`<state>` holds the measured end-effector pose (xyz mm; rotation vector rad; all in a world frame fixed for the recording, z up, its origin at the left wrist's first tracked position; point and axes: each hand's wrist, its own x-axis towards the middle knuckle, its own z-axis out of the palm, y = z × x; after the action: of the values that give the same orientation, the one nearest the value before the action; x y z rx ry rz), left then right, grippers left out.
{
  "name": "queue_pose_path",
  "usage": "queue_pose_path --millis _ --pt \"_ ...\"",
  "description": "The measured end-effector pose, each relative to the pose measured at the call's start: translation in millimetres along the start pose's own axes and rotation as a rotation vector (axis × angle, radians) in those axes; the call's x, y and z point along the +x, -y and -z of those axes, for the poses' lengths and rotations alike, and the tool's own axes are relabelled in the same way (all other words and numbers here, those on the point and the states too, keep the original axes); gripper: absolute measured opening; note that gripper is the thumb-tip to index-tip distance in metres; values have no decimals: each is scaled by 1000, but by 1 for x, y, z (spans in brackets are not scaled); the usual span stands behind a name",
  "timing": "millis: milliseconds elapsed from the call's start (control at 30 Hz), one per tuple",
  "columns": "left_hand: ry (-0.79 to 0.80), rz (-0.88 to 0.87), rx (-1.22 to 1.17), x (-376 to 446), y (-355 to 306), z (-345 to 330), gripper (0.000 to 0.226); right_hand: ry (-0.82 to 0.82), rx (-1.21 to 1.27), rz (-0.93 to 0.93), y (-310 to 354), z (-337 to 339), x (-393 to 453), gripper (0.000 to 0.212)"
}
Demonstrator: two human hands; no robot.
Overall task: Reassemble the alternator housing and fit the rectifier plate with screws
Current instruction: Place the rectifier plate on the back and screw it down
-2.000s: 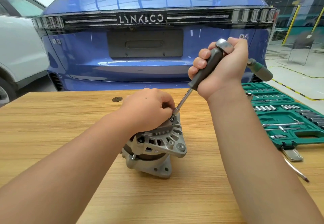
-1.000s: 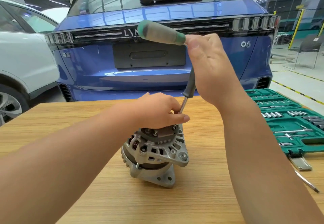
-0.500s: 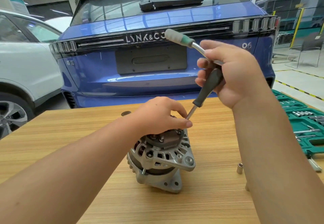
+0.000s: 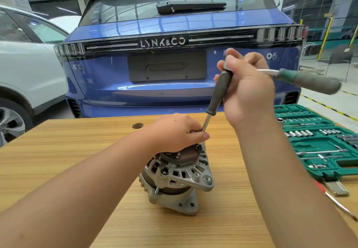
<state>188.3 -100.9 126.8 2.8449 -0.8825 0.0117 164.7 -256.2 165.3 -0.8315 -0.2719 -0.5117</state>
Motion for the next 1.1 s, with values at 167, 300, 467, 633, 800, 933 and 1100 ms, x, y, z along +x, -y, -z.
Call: queue_pose_path --millis 167,300,467,633,800,933,1100 --pt "-13 4 17 3 3 -3 47 199 -769 604 -18 12 0 37" --pt "2 6 0 5 5 -4 44 377 -536 333 -10 16 2 49" --pt "-6 0 -1 6 7 -5 45 378 -370 209 -7 16 4 32" --pt "-12 -15 1 7 8 -6 47 279 -286 154 -8 11 0 26" --pt "23 -72 5 5 6 -3 39 5 -444 307 -11 1 -4 12" --pt "-14 -60 31 6 8 -4 49 35 -144 -116 -1 -2 -2 14" --pt "-24 -43 14 4 8 -4 48 167 113 -425 10 -2 -2 37"
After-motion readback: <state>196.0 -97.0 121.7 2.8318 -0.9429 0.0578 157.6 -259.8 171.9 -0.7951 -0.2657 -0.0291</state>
